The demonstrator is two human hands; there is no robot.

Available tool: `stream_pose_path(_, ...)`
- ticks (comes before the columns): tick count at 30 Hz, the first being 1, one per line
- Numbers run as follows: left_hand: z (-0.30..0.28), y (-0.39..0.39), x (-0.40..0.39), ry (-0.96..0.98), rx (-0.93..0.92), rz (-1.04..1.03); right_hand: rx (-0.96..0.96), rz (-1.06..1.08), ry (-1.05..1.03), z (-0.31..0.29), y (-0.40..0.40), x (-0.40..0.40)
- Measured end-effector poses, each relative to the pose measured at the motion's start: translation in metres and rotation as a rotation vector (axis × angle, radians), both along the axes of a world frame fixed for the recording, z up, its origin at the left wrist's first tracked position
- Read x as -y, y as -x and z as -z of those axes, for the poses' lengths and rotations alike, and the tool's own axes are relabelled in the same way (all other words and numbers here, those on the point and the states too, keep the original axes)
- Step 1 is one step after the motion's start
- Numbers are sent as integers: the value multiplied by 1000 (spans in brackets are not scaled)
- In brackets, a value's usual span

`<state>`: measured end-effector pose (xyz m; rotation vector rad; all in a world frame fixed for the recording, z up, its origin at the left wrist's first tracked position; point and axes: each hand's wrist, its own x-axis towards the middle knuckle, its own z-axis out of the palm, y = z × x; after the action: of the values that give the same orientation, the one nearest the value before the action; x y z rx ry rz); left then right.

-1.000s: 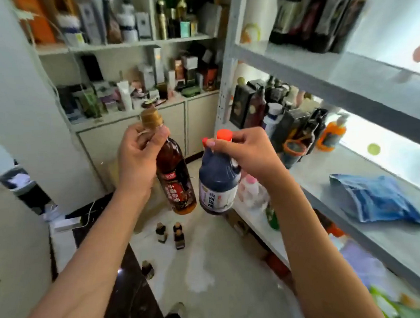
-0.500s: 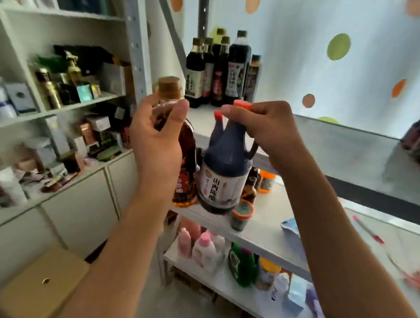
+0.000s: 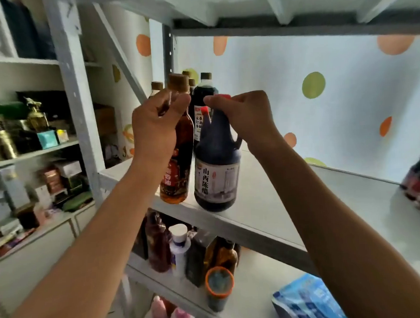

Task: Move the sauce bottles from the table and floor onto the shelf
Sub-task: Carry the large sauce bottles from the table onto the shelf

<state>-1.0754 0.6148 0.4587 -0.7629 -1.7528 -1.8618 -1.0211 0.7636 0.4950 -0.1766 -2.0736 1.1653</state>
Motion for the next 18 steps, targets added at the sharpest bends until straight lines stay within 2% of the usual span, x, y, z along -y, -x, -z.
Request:
stream_pose_path(5, -7, 69, -17, -7, 40, 23, -33, 122, 33, 11, 54, -14)
stream_pose_path(11, -14, 128, -28, 140, 127, -29, 1, 144, 19, 8, 112, -19)
stream_pose_path(18, -21, 179, -39, 238, 20, -191, 5, 229, -18, 10, 159, -27)
